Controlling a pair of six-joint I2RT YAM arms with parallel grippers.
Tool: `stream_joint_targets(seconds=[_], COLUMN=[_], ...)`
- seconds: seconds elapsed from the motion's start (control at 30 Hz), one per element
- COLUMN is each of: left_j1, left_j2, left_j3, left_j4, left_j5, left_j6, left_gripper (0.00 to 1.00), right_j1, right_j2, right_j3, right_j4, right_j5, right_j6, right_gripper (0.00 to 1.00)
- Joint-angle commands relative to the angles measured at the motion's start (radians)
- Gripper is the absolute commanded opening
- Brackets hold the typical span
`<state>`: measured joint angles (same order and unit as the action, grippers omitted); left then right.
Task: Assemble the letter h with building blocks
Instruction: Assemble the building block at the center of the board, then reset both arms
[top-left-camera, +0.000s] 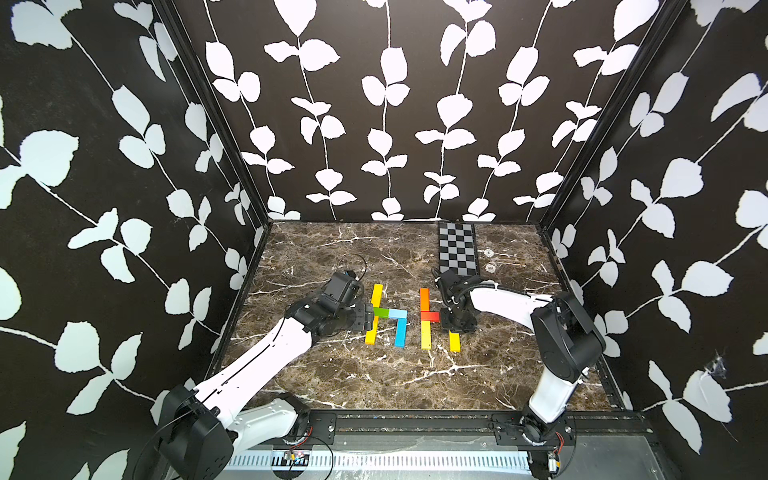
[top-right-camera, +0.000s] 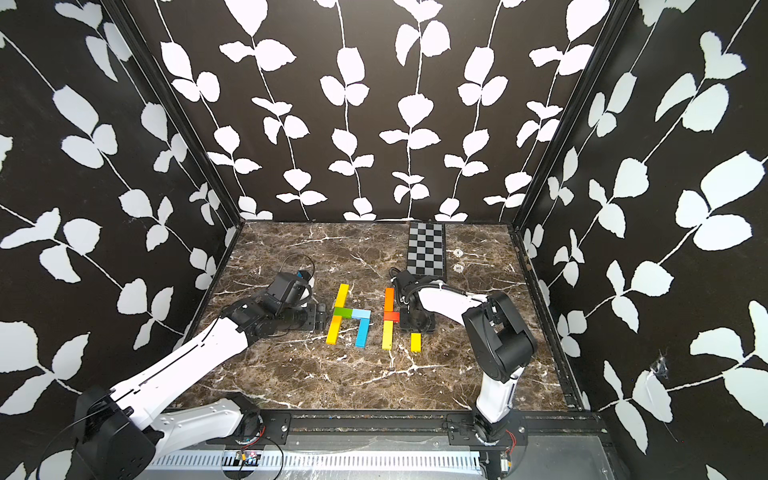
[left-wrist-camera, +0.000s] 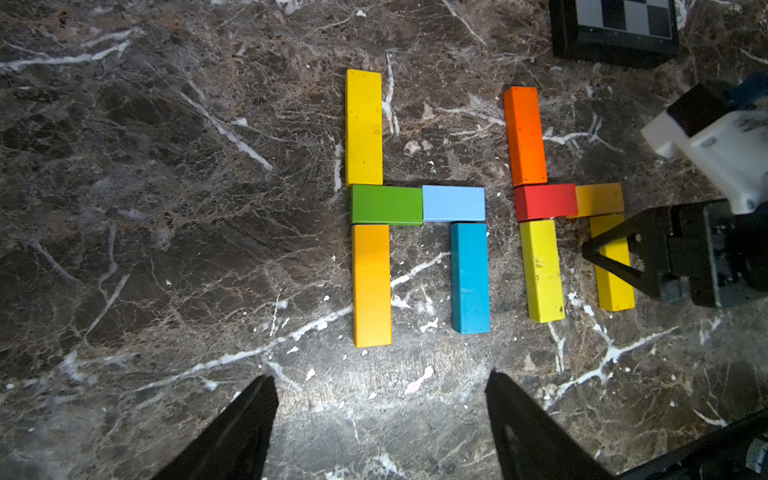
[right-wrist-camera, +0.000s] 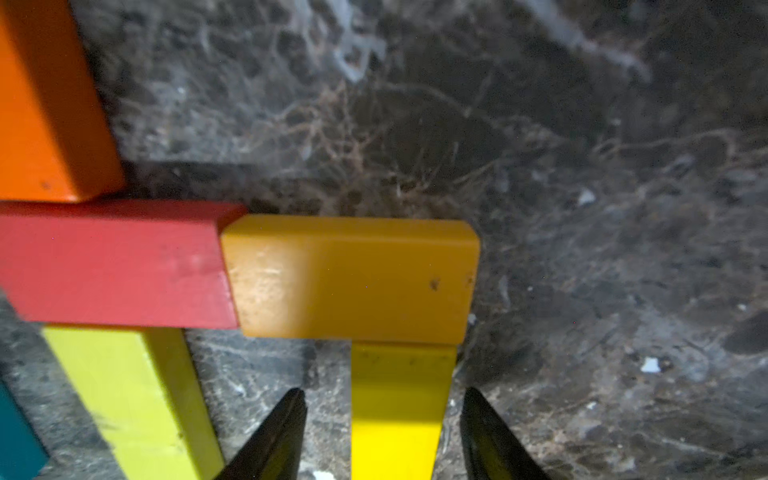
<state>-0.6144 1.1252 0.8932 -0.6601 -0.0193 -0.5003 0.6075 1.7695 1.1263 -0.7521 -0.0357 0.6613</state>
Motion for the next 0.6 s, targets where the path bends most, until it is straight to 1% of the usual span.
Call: stream_joint_targets(seconds=[0.0, 0.13, 0.2, 0.23, 0.27, 0.33, 0.37, 0.4, 0.43, 0.47, 0.5, 0.57], left_j1=[0.005, 0.005, 0.008, 0.008, 0.009, 0.010, 0.010, 0.010, 0.010, 0.011, 0.013, 0.029], left_j2=[-0.028, -0.022, -0.030, -0.039, -0.050, -0.076, -0.093, -0.110, -0.128, -0.143, -0.152, -0.143], left_j3=[0.026, 0.132, 0.195, 0.227, 0.253, 0.280, 0.280, 0.270, 0.239, 0.194, 0.133, -0.003], left_j4=[-0.021, -0.071, -0.085, -0.082, -0.079, -0.038, -0.003, 0.033, 0.106, 0.203, 0.330, 0.605], left_j5=[-0.008, -0.067, -0.123, -0.165, -0.206, -0.314, -0.397, -0.500, -0.606, -0.665, -0.690, -0.781], left_j6=[0.015, 0.057, 0.089, 0.108, 0.131, 0.188, 0.218, 0.234, 0.290, 0.382, 0.468, 0.601], left_gripper=[0.82, 0.82, 0.84, 0.86, 0.88, 0.93, 0.94, 0.96, 0.98, 0.99, 0.99, 0.98], right_j1=[0.020, 0.025, 0.025, 0.025, 0.023, 0.020, 0.014, 0.009, 0.009, 0.008, 0.006, -0.017], right_j2=[-0.111, -0.265, -0.354, -0.412, -0.466, -0.564, -0.619, -0.662, -0.720, -0.782, -0.838, -0.978], right_j3=[0.065, 0.130, 0.148, 0.148, 0.148, 0.117, 0.087, 0.049, -0.021, -0.114, -0.198, -0.390], right_j4=[-0.081, -0.129, -0.130, -0.122, -0.124, -0.125, -0.121, -0.107, -0.071, -0.017, 0.056, 0.268], right_j5=[0.046, 0.098, 0.147, 0.181, 0.232, 0.386, 0.466, 0.548, 0.654, 0.746, 0.791, 0.790], right_j6=[-0.011, -0.032, -0.041, -0.046, -0.047, -0.039, -0.039, -0.033, -0.001, 0.035, 0.027, -0.099], right_gripper=[0.69, 0.75, 0.79, 0.81, 0.84, 0.90, 0.99, 0.99, 0.99, 0.99, 0.99, 0.99])
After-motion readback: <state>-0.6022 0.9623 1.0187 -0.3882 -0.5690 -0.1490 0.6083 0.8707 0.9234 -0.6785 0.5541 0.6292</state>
